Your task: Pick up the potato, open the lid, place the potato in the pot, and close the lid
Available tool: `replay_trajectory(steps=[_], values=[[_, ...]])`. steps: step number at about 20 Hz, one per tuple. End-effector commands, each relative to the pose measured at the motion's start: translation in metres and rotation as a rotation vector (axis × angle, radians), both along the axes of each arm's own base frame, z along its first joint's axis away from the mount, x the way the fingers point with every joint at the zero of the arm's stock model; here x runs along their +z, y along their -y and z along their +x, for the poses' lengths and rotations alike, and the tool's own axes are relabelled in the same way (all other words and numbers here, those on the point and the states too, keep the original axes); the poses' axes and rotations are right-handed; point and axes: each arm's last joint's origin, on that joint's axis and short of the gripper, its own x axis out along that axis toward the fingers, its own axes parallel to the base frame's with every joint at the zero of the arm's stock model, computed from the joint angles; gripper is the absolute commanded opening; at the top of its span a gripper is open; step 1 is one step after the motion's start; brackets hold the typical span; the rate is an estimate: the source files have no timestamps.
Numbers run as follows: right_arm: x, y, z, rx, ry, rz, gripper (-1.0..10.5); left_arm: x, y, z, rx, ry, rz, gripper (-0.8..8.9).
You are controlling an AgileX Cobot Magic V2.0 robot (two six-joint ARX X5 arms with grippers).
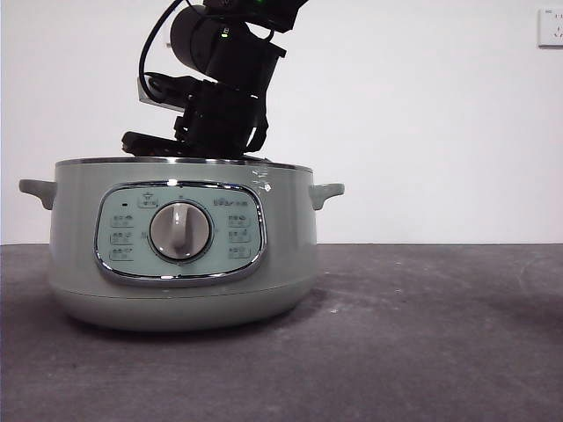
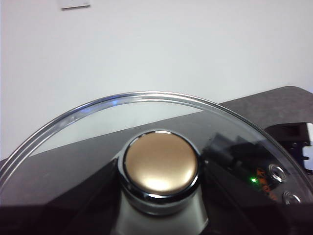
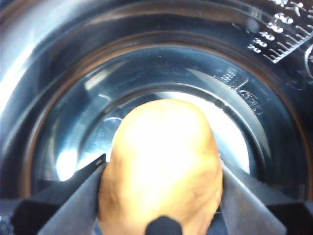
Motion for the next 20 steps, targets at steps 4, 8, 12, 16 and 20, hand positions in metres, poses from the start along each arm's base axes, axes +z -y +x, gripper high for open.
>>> replay_trajectory(steps=[4,8,12,16,20], values=[[-0.008,-0.004,-0.001,-0.006,0.011,-0.032,5.4,0.008,-0.003,-0.006,0.004,0.061,-0.016,-0.08],[0.025,0.007,-0.011,-0.013,0.027,-0.010,5.4,0.007,-0.004,-0.005,0.032,0.066,0.008,-0.08],[0.097,0.044,-0.040,-0.025,0.050,0.013,5.3,0.007,0.002,0.007,0.052,0.044,0.026,-0.08],[0.174,0.104,-0.088,-0.056,0.085,0.052,5.3,0.002,0.021,0.043,0.043,-0.019,0.060,-0.08],[0.232,0.155,-0.139,-0.075,0.195,0.173,5.3,-0.015,0.052,0.099,0.012,-0.134,0.116,-0.08]])
